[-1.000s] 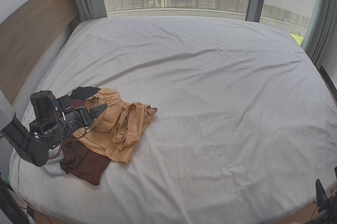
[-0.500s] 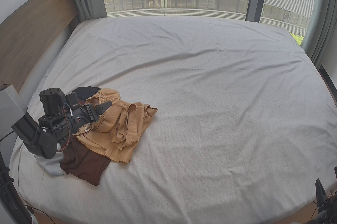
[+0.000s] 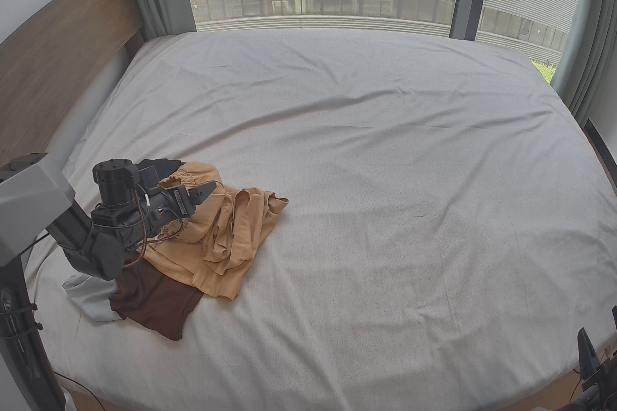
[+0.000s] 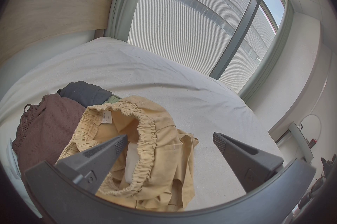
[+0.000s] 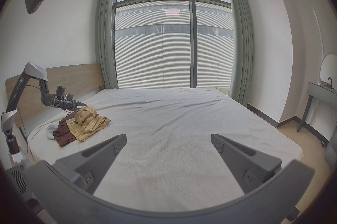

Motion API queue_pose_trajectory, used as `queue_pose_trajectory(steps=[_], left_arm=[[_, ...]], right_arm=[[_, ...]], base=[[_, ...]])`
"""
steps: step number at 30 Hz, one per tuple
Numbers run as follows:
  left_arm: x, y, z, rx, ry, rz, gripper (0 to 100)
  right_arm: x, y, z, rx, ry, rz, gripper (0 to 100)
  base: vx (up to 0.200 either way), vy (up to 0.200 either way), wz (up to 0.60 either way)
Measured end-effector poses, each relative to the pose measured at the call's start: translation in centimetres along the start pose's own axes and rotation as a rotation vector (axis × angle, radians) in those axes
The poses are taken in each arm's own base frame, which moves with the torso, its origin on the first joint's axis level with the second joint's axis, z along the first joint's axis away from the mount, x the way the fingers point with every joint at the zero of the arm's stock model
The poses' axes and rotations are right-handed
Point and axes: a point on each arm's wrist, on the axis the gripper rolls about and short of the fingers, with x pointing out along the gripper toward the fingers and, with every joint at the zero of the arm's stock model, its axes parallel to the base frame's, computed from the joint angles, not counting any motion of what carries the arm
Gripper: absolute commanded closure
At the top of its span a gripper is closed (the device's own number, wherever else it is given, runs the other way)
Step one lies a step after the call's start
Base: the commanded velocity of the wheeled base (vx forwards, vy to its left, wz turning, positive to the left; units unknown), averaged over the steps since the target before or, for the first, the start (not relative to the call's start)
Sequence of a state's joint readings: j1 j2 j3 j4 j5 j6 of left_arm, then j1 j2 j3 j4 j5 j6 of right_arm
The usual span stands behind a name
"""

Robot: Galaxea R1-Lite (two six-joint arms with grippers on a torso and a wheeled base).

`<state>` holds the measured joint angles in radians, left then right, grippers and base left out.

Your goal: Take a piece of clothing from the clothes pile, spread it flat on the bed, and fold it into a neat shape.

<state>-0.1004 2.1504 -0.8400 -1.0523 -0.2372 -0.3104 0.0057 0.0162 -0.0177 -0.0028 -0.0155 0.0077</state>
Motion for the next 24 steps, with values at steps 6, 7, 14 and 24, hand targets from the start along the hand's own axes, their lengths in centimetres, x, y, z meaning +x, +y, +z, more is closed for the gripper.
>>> queue_pose_trajectory(steps=[6,7,14,24], left_arm=[[1.5,0.2,-0.2,0.0,0.007,0.01,0],[1.7,0.2,-0.1,0.0,0.006,0.009,0],[3.2,0.3,-0.2,0.003,0.002,0.003,0],[4.4,0.5,-0.7,0.004,0.006,0.012,100]], right_arm=[[0.0,0.0,0.0,0.0,0.0,0.0,0],[0.0,0.0,0.0,0.0,0.0,0.0,0],[0.0,0.0,0.0,0.0,0.0,0.0,0],[0.0,0.0,0.0,0.0,0.0,0.0,0]], base=[[0.0,0.0,0.0],[0.0,0.0,0.0],[0.0,0.0,0.0],[0.0,0.0,0.0]])
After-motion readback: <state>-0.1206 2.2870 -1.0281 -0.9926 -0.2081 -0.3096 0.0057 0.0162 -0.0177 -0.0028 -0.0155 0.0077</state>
